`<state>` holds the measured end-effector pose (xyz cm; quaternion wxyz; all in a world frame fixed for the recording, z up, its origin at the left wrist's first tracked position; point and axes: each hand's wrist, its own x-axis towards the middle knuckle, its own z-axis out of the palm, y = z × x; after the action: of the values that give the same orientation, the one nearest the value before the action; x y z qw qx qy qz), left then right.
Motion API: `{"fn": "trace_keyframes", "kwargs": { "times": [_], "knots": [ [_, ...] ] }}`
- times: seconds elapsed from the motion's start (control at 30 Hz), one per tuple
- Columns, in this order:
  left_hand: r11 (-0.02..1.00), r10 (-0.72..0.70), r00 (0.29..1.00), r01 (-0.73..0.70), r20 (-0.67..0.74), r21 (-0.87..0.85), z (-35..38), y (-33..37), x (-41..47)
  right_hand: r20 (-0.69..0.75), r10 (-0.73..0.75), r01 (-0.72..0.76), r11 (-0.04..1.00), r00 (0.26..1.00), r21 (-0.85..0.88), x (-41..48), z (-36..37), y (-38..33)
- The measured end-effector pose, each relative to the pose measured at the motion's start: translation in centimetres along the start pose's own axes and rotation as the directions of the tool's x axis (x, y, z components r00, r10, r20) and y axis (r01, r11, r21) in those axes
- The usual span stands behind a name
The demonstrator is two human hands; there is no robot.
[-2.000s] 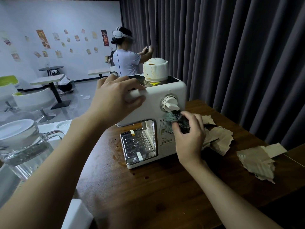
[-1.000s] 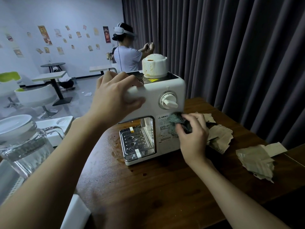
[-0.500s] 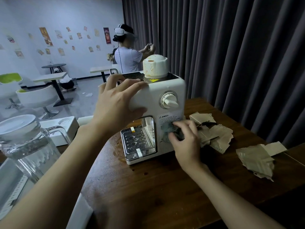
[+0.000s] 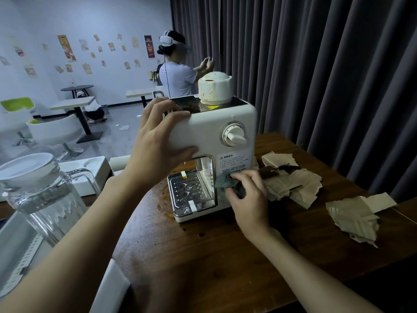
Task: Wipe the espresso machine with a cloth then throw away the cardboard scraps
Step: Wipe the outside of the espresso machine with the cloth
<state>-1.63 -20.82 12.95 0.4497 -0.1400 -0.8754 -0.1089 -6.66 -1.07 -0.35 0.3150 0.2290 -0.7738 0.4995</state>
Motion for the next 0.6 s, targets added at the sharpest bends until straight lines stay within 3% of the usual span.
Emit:
{"fn": "trace_keyframes", "kwargs": {
  "times": [0.2,0.3,0.47,0.6],
  "knots": [
    [0.998,-0.052,0.999,0.053,0.007,-0.020,0.2,0.4,-0.2,-0.194,0.076,-0.085,0.996,0.978,-0.041,2.2,-1.9,1.3],
    [0.997,-0.079,0.997,0.078,-0.004,-0.016,0.4,0.7,-0.4,-0.164,0.099,-0.100,0.995,0.981,0.006,1.2,-1.1,0.9],
    [0.996,-0.087,0.996,0.087,-0.001,-0.002,0.4,0.6,-0.5,0.012,0.046,-0.046,0.999,0.999,-0.010,-1.0,0.3,0.6],
    [0.996,-0.087,0.996,0.087,0.007,0.002,0.2,0.6,-0.4,-0.057,0.175,-0.174,0.985,0.983,0.023,-0.5,-0.3,1.4]
  ]
}}
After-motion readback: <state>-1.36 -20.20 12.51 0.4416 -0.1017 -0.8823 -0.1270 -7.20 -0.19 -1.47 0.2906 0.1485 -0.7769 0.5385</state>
